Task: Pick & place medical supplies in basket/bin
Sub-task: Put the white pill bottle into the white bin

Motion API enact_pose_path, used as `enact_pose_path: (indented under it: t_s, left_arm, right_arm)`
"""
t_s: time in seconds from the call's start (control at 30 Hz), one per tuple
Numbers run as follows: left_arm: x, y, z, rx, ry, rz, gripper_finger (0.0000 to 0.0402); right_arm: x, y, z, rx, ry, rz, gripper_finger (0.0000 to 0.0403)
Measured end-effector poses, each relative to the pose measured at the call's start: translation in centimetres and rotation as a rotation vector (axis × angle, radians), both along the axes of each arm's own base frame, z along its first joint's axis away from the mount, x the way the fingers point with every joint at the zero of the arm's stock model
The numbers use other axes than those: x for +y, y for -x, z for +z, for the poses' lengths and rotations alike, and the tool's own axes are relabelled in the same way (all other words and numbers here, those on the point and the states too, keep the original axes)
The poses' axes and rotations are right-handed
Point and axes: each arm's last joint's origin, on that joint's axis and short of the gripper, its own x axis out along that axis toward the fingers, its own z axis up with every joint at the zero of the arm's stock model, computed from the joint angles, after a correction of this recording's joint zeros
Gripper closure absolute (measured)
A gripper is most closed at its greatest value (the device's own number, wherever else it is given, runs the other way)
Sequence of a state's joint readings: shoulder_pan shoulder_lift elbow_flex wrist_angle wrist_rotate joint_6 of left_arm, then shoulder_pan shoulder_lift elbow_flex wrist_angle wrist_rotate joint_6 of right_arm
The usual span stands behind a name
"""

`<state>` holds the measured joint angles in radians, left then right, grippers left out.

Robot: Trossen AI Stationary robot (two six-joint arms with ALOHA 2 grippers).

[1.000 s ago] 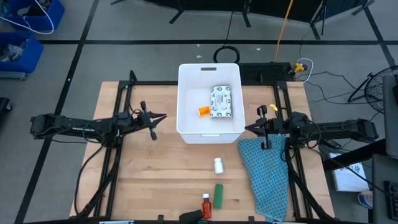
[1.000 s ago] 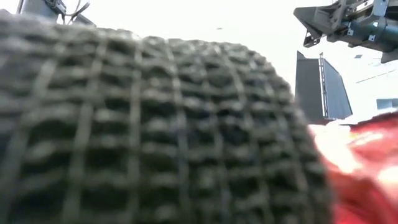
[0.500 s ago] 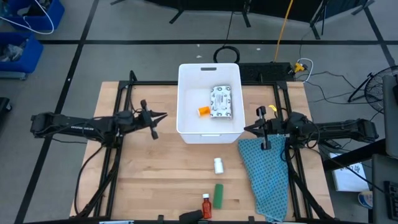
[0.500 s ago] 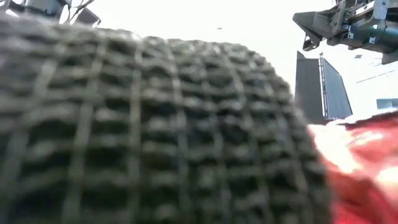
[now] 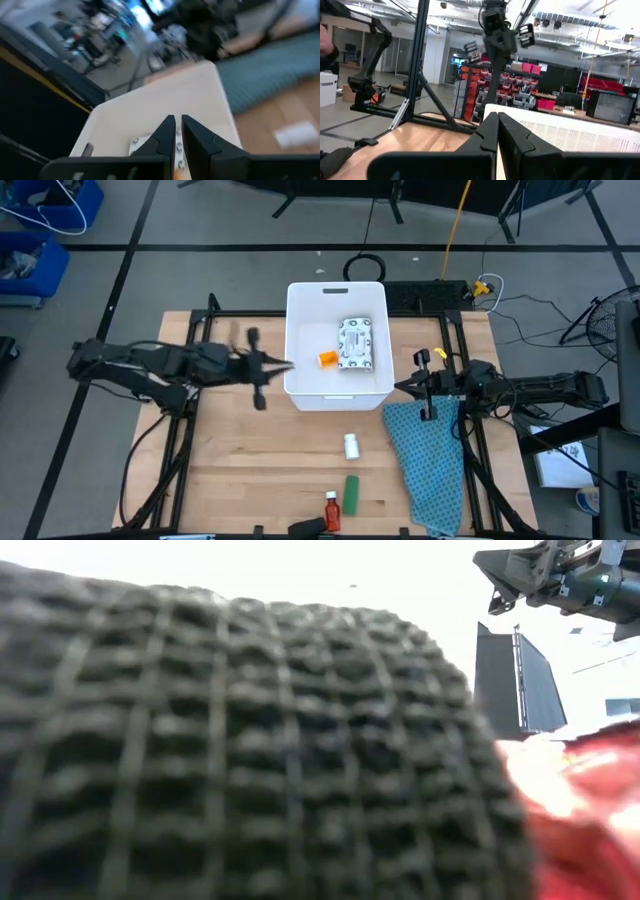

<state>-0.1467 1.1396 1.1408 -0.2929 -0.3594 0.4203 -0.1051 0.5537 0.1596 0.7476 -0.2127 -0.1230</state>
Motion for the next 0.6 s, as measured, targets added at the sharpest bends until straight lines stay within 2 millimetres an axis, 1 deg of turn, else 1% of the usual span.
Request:
enact_pose_path:
  t_s: [0.13,0.23,0.33,0.43,0.5,0.6]
  left_arm:
    - [-1.4,-4.0,0.5,0.142,-0.093,-0.047,0.0366]
    - [-2.1,-7.2,0.2,0.195,-0.115,-0.067,0.0365]
    - [-2.9,-10.5,-1.3,0.290,-0.133,-0.125,0.0358]
    - [-4.3,-13.2,-3.4,0.377,-0.193,-0.197,0.0339]
    - [-5.5,-14.8,-4.9,0.415,-0.247,-0.250,0.0321]
    - [-7.5,-16.4,-7.5,0.518,-0.323,-0.366,0.0283]
  right_arm:
    - [0.0,0.1,0.5,-0.049,0.005,-0.001,0.0403]
    - [0.0,0.2,0.7,-0.073,0.002,0.001,0.0403]
    - [0.0,0.3,0.8,-0.088,0.004,0.001,0.0403]
    - [0.0,0.3,0.8,-0.089,-0.004,0.003,0.0403]
    - [0.0,0.3,0.8,-0.089,-0.007,0.004,0.0403]
    - [0.0,0.3,0.8,-0.085,-0.004,0.002,0.0403]
